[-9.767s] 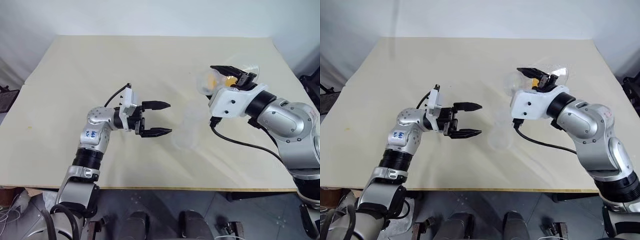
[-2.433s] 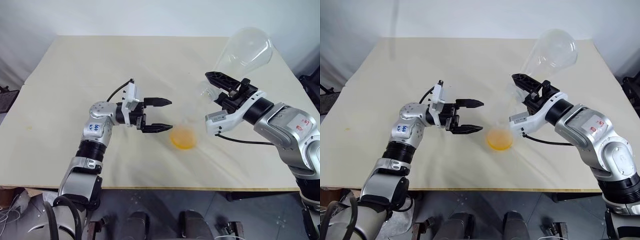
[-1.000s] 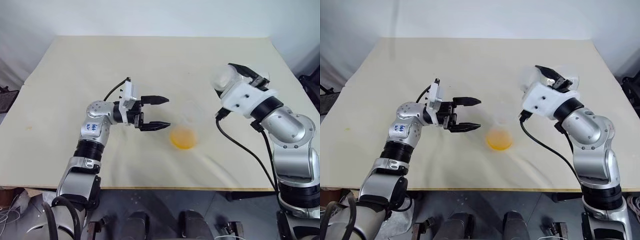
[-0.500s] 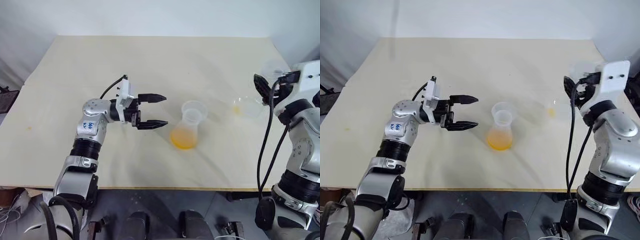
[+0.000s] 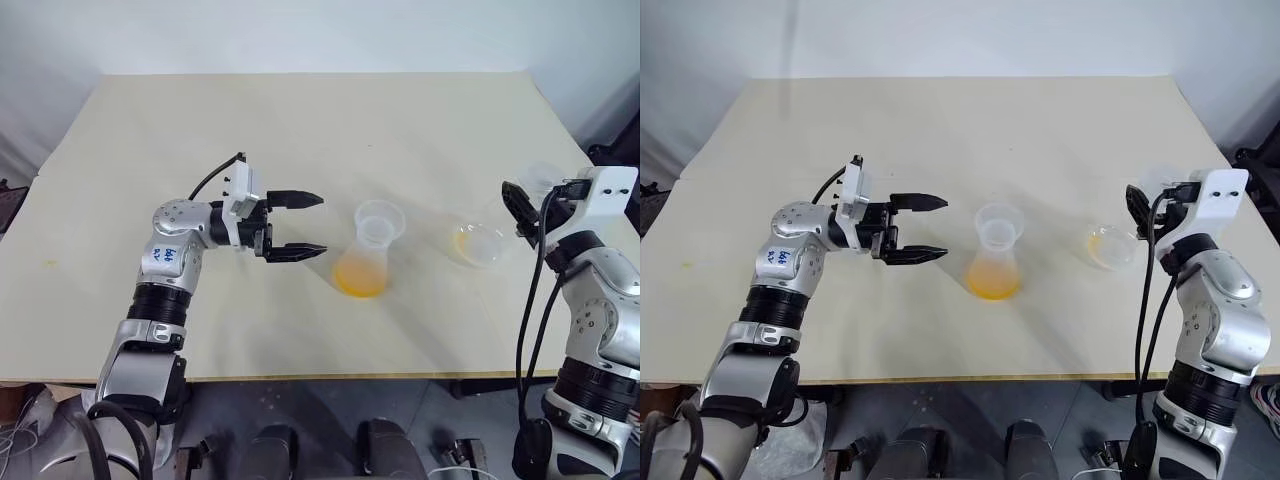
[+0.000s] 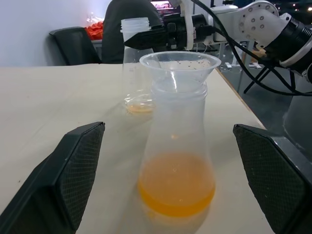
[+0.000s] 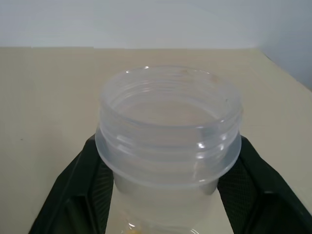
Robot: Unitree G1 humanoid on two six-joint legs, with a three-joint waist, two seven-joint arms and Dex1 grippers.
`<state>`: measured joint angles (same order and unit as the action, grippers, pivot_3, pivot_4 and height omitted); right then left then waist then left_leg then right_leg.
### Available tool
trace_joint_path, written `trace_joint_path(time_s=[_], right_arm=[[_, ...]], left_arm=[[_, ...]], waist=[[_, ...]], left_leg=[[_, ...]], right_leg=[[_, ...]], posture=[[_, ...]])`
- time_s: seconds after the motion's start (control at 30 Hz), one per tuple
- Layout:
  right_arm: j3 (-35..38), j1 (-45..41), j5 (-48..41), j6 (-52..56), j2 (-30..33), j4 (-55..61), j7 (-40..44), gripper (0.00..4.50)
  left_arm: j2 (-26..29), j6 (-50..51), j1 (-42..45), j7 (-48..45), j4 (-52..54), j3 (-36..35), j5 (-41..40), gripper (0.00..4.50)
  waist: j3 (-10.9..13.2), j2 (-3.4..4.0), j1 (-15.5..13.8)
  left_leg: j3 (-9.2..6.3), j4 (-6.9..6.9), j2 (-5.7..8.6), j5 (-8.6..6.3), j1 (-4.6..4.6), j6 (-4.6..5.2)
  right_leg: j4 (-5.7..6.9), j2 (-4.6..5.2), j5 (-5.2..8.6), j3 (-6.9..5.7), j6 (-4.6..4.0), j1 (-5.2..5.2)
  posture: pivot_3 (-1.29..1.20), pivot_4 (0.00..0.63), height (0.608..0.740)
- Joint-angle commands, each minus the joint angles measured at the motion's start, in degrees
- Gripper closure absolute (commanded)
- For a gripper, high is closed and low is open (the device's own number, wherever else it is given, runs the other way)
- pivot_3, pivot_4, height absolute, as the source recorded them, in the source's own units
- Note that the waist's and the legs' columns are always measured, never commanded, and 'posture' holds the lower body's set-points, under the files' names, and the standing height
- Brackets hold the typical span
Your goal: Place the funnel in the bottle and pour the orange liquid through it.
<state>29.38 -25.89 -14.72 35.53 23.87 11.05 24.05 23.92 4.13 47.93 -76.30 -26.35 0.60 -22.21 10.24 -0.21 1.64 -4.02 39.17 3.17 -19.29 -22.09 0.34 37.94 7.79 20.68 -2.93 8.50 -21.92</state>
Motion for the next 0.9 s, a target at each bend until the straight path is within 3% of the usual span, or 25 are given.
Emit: trace_joint_path(time_s=[0.03, 0.07, 0.1, 0.6, 0.9], right_arm=[[0.1, 0.5, -0.9, -1.2, 2.6, 2.3, -1.3, 0.39], [0.0, 0.9, -1.1, -0.6, 3.3, 3.0, -1.3, 0.05], [0.0, 1.1, -1.4, 0.0, 3.9, 3.6, -1.4, 0.01], [3.7, 10.6, -10.3, 14.7, 13.2, 18.4, 0.0, 0.01], [14.1, 27.0, -17.7, 14.0, 20.8, 22.0, 13.7, 0.01]], left_arm=[[0.8, 0.1, -0.3, 0.2, 2.4, -1.0, -0.6, 0.00], [0.8, 0.2, -0.4, 0.3, 2.3, -1.0, -0.6, 0.00], [0.8, 0.3, -0.3, 0.3, 2.2, -1.0, -0.6, 0.00], [0.8, 0.1, 1.4, 2.6, -1.9, -3.6, -0.8, 0.00], [4.1, 2.0, -0.7, 2.9, -1.2, -6.2, -1.7, 0.00]], waist=[[0.0, 0.00, 0.0], [0.0, 0.00, -0.1], [0.0, 0.00, -0.1], [0.0, -0.01, -0.2], [0.0, -0.01, -1.5]], left_leg=[[0.00, 0.00, 0.00, 0.00, 0.00, 0.00], [0.00, 0.00, 0.00, 0.00, 0.00, 0.00], [0.00, 0.00, 0.00, 0.00, 0.00, 0.00], [0.01, 0.00, 0.01, 0.01, -0.01, 0.02], [0.03, 0.01, 0.02, 0.02, 0.02, 0.06]], right_leg=[[0.00, 0.00, 0.00, 0.00, 0.00, 0.00], [0.00, 0.00, 0.00, 0.00, 0.00, 0.00], [0.00, 0.01, 0.00, 0.00, 0.00, 0.01], [-0.07, 0.02, 0.00, 0.01, 0.00, 0.05], [-0.22, 0.02, 0.00, -0.01, 0.00, 0.21]], posture=[[0.00, 0.150, 0.740], [0.00, 0.150, 0.740], [0.00, 0.150, 0.740], [0.00, 0.150, 0.740], [0.00, 0.150, 0.740]])
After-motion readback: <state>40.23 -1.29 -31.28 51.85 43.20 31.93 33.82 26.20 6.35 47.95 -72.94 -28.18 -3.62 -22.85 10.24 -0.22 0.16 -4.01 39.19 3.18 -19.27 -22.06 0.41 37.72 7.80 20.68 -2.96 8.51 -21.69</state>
